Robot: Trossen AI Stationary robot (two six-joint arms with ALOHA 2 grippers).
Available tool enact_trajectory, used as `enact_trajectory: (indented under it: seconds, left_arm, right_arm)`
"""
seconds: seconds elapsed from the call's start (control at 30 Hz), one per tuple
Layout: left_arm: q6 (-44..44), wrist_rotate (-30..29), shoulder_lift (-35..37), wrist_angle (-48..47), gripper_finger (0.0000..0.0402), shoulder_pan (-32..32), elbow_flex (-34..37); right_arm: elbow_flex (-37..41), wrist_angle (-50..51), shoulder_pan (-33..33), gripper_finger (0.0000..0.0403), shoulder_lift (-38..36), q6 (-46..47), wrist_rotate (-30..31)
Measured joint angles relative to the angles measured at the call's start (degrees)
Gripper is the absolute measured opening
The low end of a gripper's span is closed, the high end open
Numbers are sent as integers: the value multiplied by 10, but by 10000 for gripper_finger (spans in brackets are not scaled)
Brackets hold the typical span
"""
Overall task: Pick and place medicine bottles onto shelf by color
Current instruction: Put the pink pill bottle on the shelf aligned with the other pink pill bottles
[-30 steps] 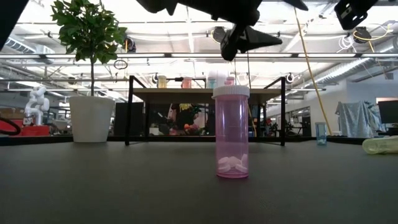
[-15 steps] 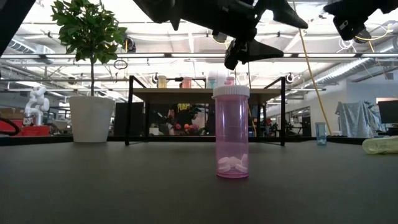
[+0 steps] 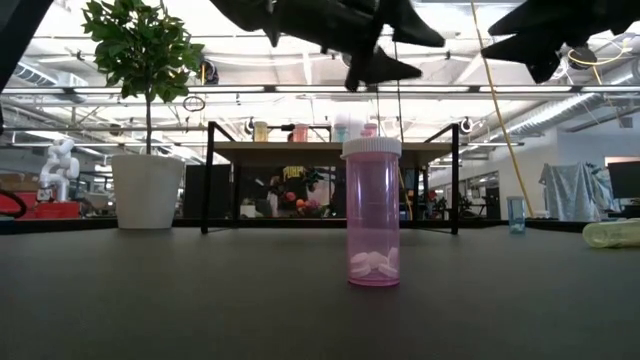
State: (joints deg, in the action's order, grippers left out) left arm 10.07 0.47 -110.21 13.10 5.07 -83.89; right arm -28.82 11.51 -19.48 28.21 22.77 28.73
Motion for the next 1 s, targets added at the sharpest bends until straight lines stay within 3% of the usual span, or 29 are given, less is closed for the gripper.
enact_trajectory:
  seconds: [0.23,0.37,0.67,0.77,1.0]
  left_arm:
    - [-118,114,49,-110,310,54,0]
    - [-171,117,65,-159,310,72,0]
    - [-162,108,97,-159,301,79,0]
    - [-145,84,109,-159,263,72,0]
    - [-106,70,127,-153,124,56,0]
  right_arm:
    - [0,13,55,169,15,47,15]
    - [0,17,76,169,28,59,13]
    - [0,34,88,169,42,60,-17]
    - [0,34,88,169,42,52,-60]
    - [0,37,88,169,42,22,-116]
